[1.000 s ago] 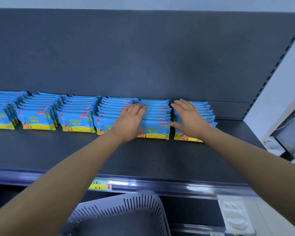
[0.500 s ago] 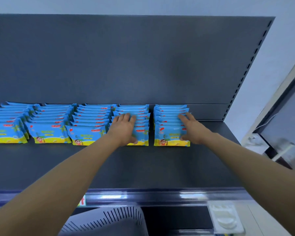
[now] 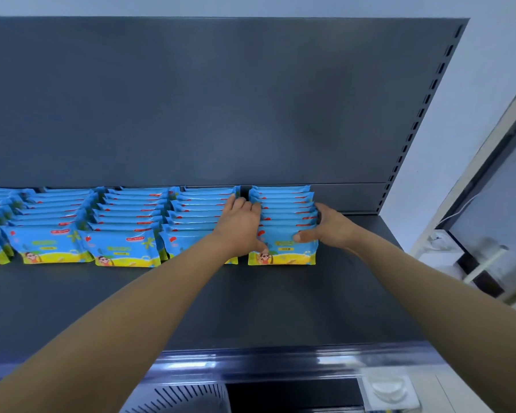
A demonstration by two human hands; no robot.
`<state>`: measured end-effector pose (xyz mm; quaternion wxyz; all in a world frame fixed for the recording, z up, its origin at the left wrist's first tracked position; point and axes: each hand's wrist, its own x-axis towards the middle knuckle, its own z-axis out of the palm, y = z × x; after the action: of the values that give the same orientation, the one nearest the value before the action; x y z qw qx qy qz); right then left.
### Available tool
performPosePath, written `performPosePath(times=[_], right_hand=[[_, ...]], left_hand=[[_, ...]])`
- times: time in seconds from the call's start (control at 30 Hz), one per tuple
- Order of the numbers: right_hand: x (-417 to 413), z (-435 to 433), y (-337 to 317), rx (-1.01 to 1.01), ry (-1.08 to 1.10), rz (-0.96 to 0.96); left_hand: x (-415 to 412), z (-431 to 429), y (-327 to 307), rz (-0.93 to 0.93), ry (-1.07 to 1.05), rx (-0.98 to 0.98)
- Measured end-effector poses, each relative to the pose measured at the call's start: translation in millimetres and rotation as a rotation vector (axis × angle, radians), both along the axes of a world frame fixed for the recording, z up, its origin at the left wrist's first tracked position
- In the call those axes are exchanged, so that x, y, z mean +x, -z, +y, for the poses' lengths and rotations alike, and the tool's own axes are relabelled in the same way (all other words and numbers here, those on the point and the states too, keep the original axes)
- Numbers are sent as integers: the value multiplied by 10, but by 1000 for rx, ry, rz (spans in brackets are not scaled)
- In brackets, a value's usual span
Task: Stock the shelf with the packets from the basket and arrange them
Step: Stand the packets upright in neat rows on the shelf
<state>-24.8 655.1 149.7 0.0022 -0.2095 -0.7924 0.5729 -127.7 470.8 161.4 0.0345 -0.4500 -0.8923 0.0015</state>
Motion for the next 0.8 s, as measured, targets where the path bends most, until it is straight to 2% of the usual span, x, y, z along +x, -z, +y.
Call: performPosePath(times=[0.2, 0.47, 0.67, 0.8], right_hand=[[-47, 74, 41, 18, -13, -14], [-31, 135, -61, -22, -84, -63], [-139, 184, -108, -188, 148, 53], [-203, 124, -147, -212, 184, 56]], left_hand=[[1, 20, 38, 44, -27, 26], [-5, 66, 3, -53, -71, -40], [-26, 164, 3, -63, -69, -147], [-8, 230, 20, -41, -55, -168]])
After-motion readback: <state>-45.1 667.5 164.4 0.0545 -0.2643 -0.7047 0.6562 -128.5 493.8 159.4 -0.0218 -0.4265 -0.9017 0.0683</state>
